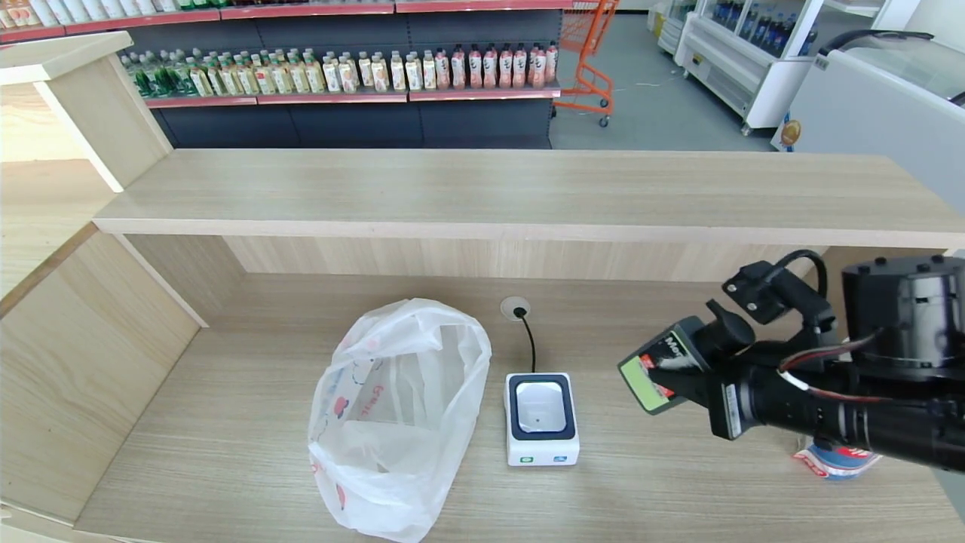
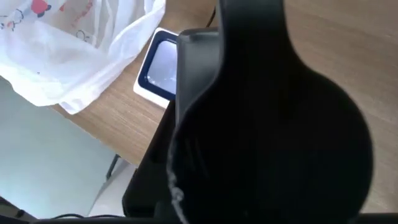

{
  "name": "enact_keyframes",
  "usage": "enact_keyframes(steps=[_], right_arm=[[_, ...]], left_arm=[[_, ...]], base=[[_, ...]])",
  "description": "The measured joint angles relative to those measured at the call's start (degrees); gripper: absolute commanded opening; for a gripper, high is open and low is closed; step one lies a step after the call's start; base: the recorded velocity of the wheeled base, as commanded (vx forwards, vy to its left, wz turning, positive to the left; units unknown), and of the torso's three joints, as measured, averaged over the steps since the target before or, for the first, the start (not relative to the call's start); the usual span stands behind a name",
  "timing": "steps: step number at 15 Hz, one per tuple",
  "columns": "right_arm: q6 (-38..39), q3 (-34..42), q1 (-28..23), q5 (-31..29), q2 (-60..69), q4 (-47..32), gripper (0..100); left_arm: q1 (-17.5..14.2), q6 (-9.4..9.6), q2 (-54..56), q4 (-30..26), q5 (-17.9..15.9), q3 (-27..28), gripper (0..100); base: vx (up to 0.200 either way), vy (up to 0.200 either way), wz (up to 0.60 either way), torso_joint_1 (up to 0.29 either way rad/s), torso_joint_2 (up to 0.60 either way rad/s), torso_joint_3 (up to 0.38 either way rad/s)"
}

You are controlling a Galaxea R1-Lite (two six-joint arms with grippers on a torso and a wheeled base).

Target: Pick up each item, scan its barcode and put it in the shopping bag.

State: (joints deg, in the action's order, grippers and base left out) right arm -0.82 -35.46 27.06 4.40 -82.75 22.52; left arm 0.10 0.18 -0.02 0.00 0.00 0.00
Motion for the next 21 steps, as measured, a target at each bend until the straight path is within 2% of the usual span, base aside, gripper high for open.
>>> enact_keyframes(steps=[4,8,12,15,21], right_arm=[[1.6,5.2,-1.4,0.1,7.5,-0.4,0],[13.5,4.9,-0.5,0.5,10.5,-0.4,0],[19.5,4.1,0.0,0.5,11.4,-2.4,0],[25.3,3.7,0.4,0.9,11.4,-4.3,0],[26.4,2.1,1.2,3.6,4.9,-6.2,0]], left_arm=[[0.0,0.17,0.0,0.0,0.0,0.0,100],[0.0,0.37,0.0,0.0,0.0,0.0,100],[-0.1,0.39,0.0,0.0,0.0,0.0,100],[0.0,0.17,0.0,0.0,0.0,0.0,100],[-0.1,0.09,0.0,0.0,0.0,0.0,100]], base=[[0.0,0.0,0.0,0.0,0.0,0.0],[0.0,0.2,0.0,0.002,0.0,0.002],[0.0,0.2,0.0,0.006,0.0,0.0],[0.0,0.0,0.0,0.0,0.0,0.0],[0.0,0.0,0.0,0.0,0.0,0.0]])
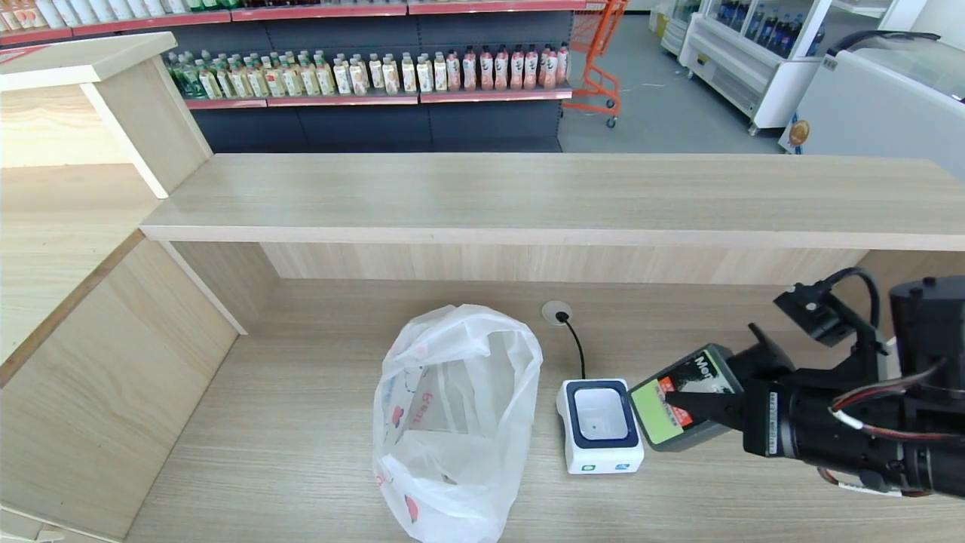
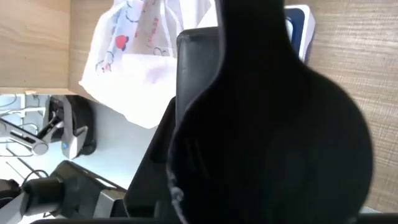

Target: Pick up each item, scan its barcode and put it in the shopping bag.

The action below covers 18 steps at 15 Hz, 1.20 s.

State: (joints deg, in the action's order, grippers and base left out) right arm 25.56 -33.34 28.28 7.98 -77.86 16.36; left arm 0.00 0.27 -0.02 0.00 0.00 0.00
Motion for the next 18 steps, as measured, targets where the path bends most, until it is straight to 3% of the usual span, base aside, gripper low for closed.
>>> enact_keyframes(steps=[4,9,14,18], right_arm=[[-5.6,-3.5,0.6,-0.2,-10.7,1.7,0],[-11.2,-13.5,5.5,-0.2,-27.6,12.0,0],[-27.9,-23.2,9.0,-0.2,-40.3,14.4,0],[-32.9,-26.3,9.2,-0.5,-45.8,17.3,0]], left_arm=[[0.0,0.0,0.0,0.0,0.0,0.0,100],[0.1,0.0,0.0,0.0,0.0,0.0,100],[0.1,0.0,0.0,0.0,0.0,0.0,100],[0.1,-0.02,0.0,0.0,0.0,0.0,100]], base=[[0.0,0.0,0.0,0.0,0.0,0.0],[0.0,0.0,0.0,0.0,0.0,0.0],[0.0,0.0,0.0,0.0,0.0,0.0],[0.0,0.0,0.0,0.0,0.0,0.0]])
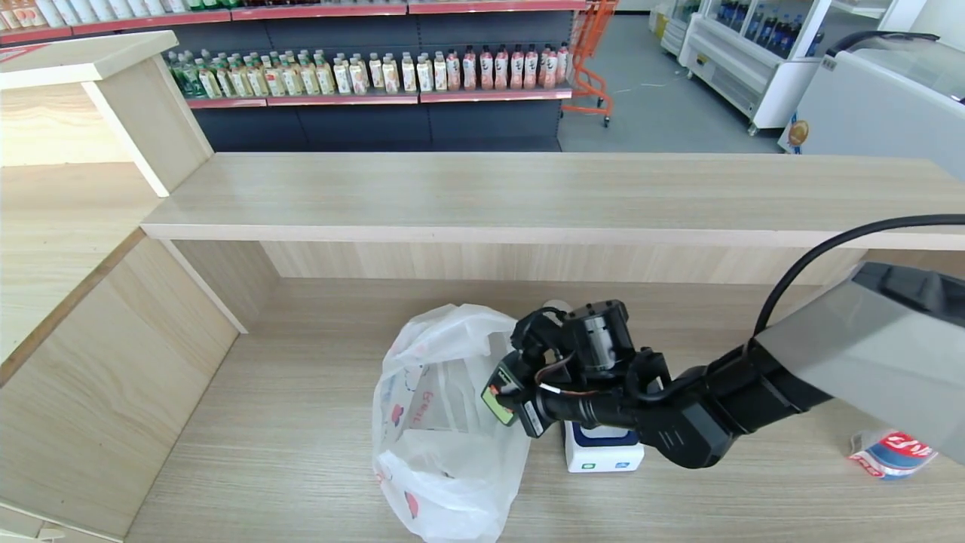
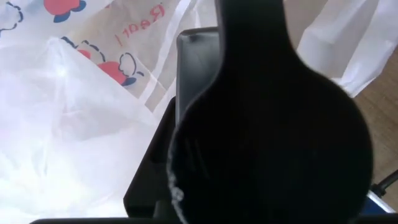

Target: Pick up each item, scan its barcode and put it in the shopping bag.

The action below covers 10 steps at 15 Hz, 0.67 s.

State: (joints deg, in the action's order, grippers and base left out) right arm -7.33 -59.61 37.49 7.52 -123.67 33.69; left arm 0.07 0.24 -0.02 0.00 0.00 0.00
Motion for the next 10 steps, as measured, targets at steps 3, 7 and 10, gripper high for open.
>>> enact_keyframes(steps=[3,7,10], right_arm=[[-1.7,-2.4,0.3,-0.9,-2.7,1.1,0],[-1.9,-7.2,1.3,-1.0,-6.2,1.1,0],[-2.1,-9.7,1.9,-1.0,-8.5,1.1,0]], left_arm=[[0.0,0.02,0.0,0.0,0.0,0.0,100],[0.0,0.02,0.0,0.0,0.0,0.0,100],[0.0,0.0,0.0,0.0,0.0,0.0,100]], base=[[0.0,0.0,0.0,0.0,0.0,0.0],[0.0,0.0,0.0,0.0,0.0,0.0],[0.0,0.0,0.0,0.0,0.0,0.0]])
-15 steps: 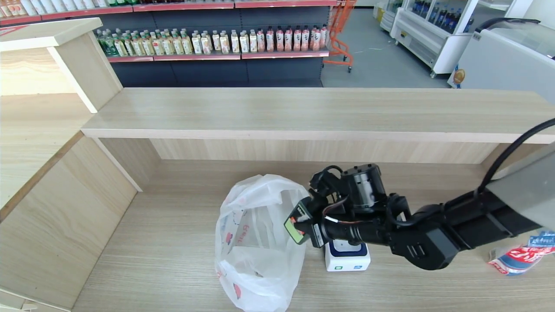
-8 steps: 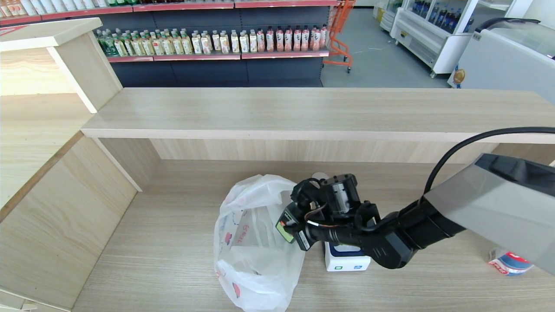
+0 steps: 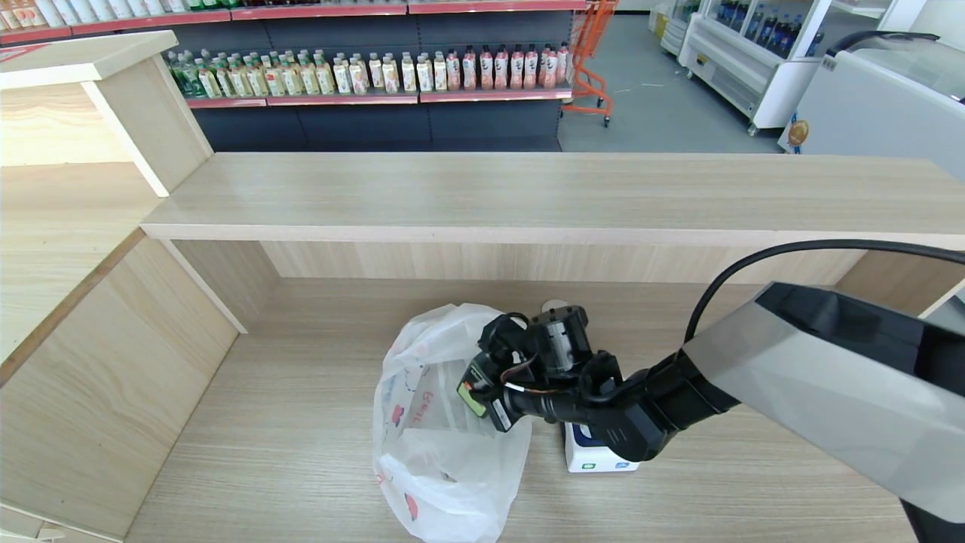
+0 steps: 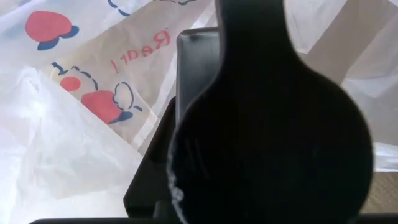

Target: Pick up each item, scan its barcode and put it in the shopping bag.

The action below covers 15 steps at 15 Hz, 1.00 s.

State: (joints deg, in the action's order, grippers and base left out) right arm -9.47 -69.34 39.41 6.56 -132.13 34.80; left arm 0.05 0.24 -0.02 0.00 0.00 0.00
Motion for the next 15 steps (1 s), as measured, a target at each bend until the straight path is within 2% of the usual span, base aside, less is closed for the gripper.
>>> enact_keyframes(steps=[1,4,8,12,15], right_arm=[[-0.2,-0.3,0.1,0.0,-0.5,0.0,100],[3.8,-1.4,0.2,0.2,-0.9,0.1,100],[18.1,-1.5,-1.2,0.7,2.5,-2.4,100],[32.4,4.5,-6.9,4.5,11.6,-7.6,100],[37.7,11.5,-10.7,8.9,21.3,-8.7,100]], left_arm=[[0.0,0.0,0.0,0.0,0.0,0.0,100],[0.0,0.0,0.0,0.0,0.0,0.0,100],[0.0,0.02,0.0,0.0,0.0,0.0,100],[0.0,0.02,0.0,0.0,0.0,0.0,100],[0.0,0.02,0.0,0.0,0.0,0.0,100]], base=[[0.0,0.0,0.0,0.0,0.0,0.0],[0.0,0.0,0.0,0.0,0.0,0.0],[0.0,0.0,0.0,0.0,0.0,0.0],[0.0,0.0,0.0,0.0,0.0,0.0],[0.0,0.0,0.0,0.0,0.0,0.0]])
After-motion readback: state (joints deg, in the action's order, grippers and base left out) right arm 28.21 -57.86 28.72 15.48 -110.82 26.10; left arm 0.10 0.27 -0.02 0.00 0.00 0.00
